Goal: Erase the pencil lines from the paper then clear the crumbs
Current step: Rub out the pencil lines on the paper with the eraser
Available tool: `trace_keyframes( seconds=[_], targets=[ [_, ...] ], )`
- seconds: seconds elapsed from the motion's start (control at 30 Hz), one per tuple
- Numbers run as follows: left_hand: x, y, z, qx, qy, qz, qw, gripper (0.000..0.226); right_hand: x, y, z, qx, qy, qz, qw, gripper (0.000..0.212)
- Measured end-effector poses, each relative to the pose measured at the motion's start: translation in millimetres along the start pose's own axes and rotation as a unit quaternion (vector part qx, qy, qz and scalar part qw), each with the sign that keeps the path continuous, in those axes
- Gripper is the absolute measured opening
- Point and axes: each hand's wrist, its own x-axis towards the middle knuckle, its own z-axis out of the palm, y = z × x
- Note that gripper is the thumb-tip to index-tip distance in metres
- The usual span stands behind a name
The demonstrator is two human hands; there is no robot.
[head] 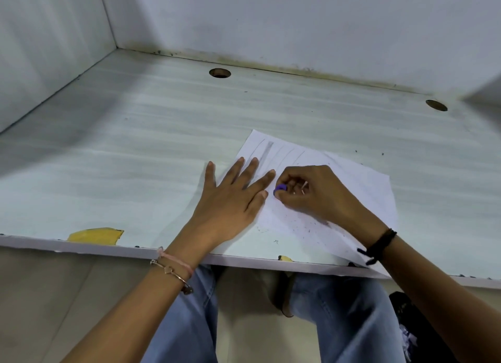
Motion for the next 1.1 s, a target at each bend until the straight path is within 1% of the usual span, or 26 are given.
trace_keyframes(
  seconds=[0.03, 0.07, 0.13, 0.17, 0.2, 0.3, 0.33, 0.37, 0.47, 0.5, 0.6, 0.63, 0.67, 0.73, 0.8, 0.87, 0.93, 1.1],
  targets=[
    [0.1, -0.1, 0.0, -0.001, 0.001, -0.001, 1.000, 0.050, -1.3, -2.0, 0.9, -0.011, -0.006, -0.010, 1.000, 0.005],
    [-0.2, 0.0, -0.3, 0.000, 0.001, -0.001, 1.000, 0.050, -5.1, -5.6, 1.9, -0.010, -0.034, -0.027, 0.999, 0.006],
    [-0.3, 0.4, -0.3, 0.006, 0.000, 0.000, 1.000, 0.050, -15.9, -13.9, 2.6, 0.022, -0.114, -0.049, 0.992, 0.007],
    [-0.1, 0.2, -0.2, 0.008, 0.001, 0.000, 1.000, 0.050, -17.2, -15.0, 1.3, 0.031, -0.138, -0.053, 0.989, 0.007],
    [-0.2, 0.0, -0.3, 0.010, 0.001, 0.000, 1.000, 0.050, -13.4, -11.7, -0.5, 0.026, -0.134, -0.051, 0.989, 0.006],
    [0.0, -0.3, 0.2, 0.013, 0.000, 0.002, 1.000, 0.050, -1.1, -2.4, -1.7, -0.010, -0.031, -0.034, 0.999, 0.006],
    [0.0, 0.1, 0.0, 0.012, 0.000, 0.002, 1.000, 0.051, -2.8, -3.7, 0.7, -0.012, -0.019, -0.038, 0.999, 0.008],
    [0.2, 0.4, -0.6, 0.010, 0.000, 0.001, 1.000, 0.051, -7.1, -7.6, 4.0, -0.008, -0.031, -0.050, 0.998, 0.009],
    [-0.3, 0.2, -1.5, 0.013, -0.004, 0.002, 1.000, 0.051, -20.5, -18.3, 7.5, 0.038, -0.122, -0.064, 0.990, 0.009],
    [-0.6, 0.1, -0.8, 0.016, 0.000, 0.001, 1.000, 0.051, -17.1, -14.2, 5.2, 0.035, -0.121, -0.056, 0.990, 0.008],
    [-0.6, -0.1, 0.7, 0.014, 0.002, 0.002, 1.000, 0.051, -3.6, -0.4, 0.0, -0.011, -0.029, -0.030, 0.999, 0.006],
    [-0.4, 0.2, 1.1, 0.011, 0.002, 0.002, 1.000, 0.051, -4.7, -0.7, 1.9, -0.011, -0.018, -0.035, 0.999, 0.006],
    [-0.4, -0.2, 1.1, 0.012, 0.004, 0.002, 1.000, 0.051, -8.3, -3.0, 5.2, -0.003, -0.027, -0.051, 0.998, 0.006],
    [-0.4, -0.7, 1.0, 0.017, 0.007, 0.003, 1.000, 0.051, -20.0, -8.7, 7.9, 0.031, -0.085, -0.081, 0.993, 0.005],
    [-0.7, 0.0, 0.6, 0.012, 0.009, 0.002, 1.000, 0.051, -25.3, -3.6, -3.8, 0.055, -0.139, -0.088, 0.985, 0.003],
    [-1.2, 0.7, 0.4, 0.008, 0.006, 0.002, 1.000, 0.050, -22.2, 6.1, -18.3, 0.054, -0.170, -0.088, 0.980, 0.005],
    [-0.7, 0.5, 0.6, 0.008, 0.005, 0.001, 1.000, 0.051, -17.2, 7.1, -19.8, 0.044, -0.173, -0.098, 0.979, 0.009],
    [0.2, -0.7, 0.4, 0.012, 0.001, 0.006, 1.000, 0.051, -8.6, -0.2, -1.4, 0.047, -0.159, -0.125, 0.978, 0.009]
  ],
)
